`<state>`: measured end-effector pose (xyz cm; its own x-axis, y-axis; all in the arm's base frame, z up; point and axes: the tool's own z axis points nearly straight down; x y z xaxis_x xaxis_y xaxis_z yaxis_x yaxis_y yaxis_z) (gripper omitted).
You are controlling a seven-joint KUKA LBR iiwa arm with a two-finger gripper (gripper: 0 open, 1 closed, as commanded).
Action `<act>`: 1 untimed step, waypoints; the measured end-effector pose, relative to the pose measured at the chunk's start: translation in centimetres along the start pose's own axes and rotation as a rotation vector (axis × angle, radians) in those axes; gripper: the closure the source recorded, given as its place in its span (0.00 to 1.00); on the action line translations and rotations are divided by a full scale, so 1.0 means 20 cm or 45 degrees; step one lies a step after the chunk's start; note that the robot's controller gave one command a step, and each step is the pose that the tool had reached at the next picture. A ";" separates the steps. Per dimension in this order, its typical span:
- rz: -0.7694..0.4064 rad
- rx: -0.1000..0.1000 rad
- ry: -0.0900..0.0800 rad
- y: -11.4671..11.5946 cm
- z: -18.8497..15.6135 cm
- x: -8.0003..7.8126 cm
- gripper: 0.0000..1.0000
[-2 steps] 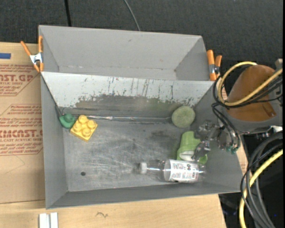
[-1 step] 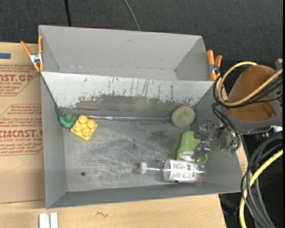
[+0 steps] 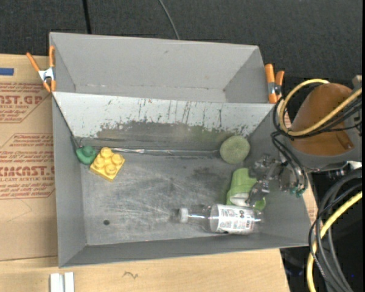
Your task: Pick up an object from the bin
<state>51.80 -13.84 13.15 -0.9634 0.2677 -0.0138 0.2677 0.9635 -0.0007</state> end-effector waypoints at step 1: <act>0.000 0.000 -0.002 0.00 0.00 0.00 1.00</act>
Offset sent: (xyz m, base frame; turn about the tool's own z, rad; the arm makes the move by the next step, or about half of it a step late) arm 0.0000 0.0000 0.0000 0.0000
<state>51.83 -13.85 13.16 -0.9634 0.2677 -0.0150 0.2678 0.9635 -0.0008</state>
